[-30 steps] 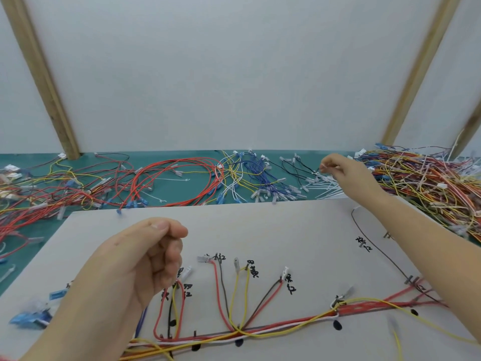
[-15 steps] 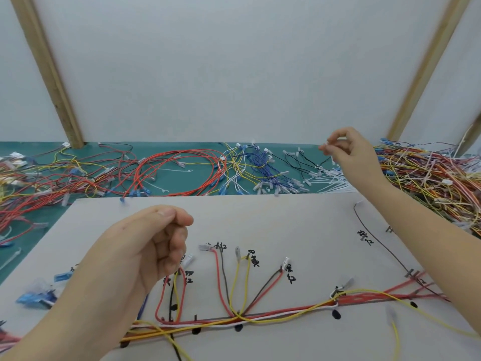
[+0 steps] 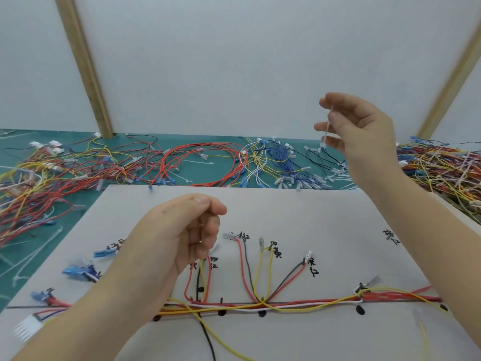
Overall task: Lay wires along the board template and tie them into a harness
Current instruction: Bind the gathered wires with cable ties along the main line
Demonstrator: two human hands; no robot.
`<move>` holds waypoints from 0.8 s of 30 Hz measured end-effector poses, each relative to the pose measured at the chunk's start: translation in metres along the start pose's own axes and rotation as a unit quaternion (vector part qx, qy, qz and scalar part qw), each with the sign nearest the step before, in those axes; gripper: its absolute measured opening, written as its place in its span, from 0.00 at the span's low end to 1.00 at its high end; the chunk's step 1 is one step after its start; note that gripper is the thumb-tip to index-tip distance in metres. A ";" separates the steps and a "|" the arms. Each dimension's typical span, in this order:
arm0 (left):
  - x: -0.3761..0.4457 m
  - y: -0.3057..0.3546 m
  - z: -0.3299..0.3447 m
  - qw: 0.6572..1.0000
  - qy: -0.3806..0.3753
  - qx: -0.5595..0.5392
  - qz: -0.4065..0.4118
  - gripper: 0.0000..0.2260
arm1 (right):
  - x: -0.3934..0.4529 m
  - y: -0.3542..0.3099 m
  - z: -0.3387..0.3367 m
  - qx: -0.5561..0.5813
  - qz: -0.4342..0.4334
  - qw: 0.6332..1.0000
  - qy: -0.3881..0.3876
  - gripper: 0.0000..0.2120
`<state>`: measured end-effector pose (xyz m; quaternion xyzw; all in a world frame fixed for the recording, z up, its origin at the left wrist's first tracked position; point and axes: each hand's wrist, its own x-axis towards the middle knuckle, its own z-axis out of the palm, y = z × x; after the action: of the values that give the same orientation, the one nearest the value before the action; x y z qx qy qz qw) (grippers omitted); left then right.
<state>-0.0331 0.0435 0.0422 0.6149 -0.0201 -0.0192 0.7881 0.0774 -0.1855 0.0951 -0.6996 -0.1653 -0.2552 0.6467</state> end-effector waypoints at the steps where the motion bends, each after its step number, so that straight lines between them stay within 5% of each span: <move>1: 0.000 0.001 0.000 1.000 0.002 -0.001 -0.005 0.22 | -0.005 -0.004 0.007 0.030 0.012 0.999 -0.015 0.17; 8: -0.007 0.009 0.002 0.998 0.013 0.056 0.025 0.19 | -0.055 -0.009 0.041 0.061 0.078 0.966 -0.237 0.26; 11: -0.017 0.022 -0.004 0.977 0.023 0.196 0.074 0.13 | -0.070 -0.004 0.045 0.010 0.058 0.953 -0.296 0.24; 15: -0.049 0.034 -0.031 0.839 -0.034 0.523 0.148 0.04 | -0.072 -0.006 0.044 -0.001 0.051 0.963 -0.266 0.14; 20: -0.101 0.019 -0.054 0.683 -0.128 0.711 0.110 0.12 | -0.089 -0.021 0.049 -0.052 0.004 0.934 -0.355 0.15; 21: -0.107 0.014 -0.054 0.673 -0.136 0.717 0.115 0.10 | -0.095 -0.024 0.051 -0.102 -0.030 0.911 -0.399 0.13; 24: -0.112 0.005 -0.056 0.766 -0.069 0.625 0.134 0.06 | -0.119 -0.031 0.056 -0.250 -0.114 0.823 -0.498 0.04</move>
<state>-0.1415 0.1056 0.0327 0.9597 -0.1636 0.0611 0.2202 -0.0293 -0.1153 0.0507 -0.8451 -0.4741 0.0232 0.2460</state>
